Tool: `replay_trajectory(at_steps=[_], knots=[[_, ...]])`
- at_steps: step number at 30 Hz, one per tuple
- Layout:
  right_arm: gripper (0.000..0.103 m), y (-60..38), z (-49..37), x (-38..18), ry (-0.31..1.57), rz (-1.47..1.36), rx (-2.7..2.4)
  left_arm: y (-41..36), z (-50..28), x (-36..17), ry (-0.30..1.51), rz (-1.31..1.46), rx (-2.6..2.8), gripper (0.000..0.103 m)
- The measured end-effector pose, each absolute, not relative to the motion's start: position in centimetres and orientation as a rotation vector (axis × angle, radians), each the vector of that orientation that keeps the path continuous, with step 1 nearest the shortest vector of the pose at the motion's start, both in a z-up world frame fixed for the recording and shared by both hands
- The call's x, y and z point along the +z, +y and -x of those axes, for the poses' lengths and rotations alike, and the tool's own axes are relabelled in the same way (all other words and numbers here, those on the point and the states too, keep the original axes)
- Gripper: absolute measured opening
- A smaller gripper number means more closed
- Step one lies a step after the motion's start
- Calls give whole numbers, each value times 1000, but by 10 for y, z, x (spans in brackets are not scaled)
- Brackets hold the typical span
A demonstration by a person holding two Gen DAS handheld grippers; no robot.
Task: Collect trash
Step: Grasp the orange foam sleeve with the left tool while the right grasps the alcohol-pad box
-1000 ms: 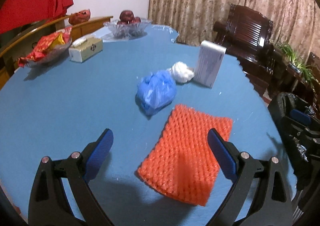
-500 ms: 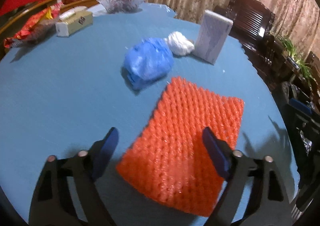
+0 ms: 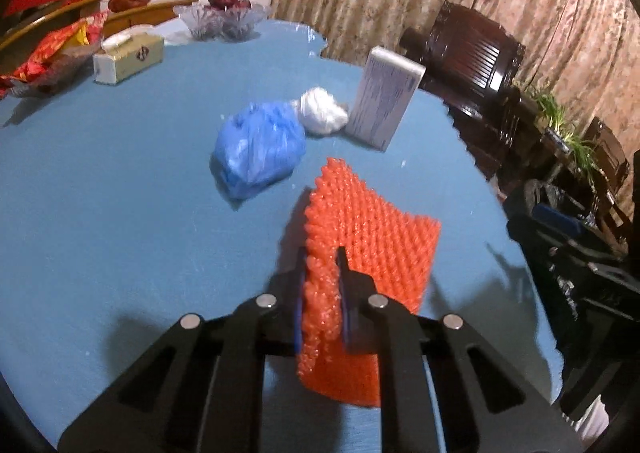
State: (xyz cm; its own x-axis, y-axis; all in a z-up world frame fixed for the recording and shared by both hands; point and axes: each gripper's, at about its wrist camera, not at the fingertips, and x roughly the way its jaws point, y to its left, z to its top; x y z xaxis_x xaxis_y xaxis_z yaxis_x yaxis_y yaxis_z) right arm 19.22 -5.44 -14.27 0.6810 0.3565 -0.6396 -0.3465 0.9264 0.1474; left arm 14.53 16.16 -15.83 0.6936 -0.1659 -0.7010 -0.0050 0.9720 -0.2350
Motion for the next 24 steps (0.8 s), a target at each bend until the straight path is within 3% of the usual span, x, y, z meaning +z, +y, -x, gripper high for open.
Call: replay_trajectory(at_steps=[24], knots=[[91, -16, -277, -106, 628, -20, 407, 195, -199, -90, 618, 215, 68, 12]])
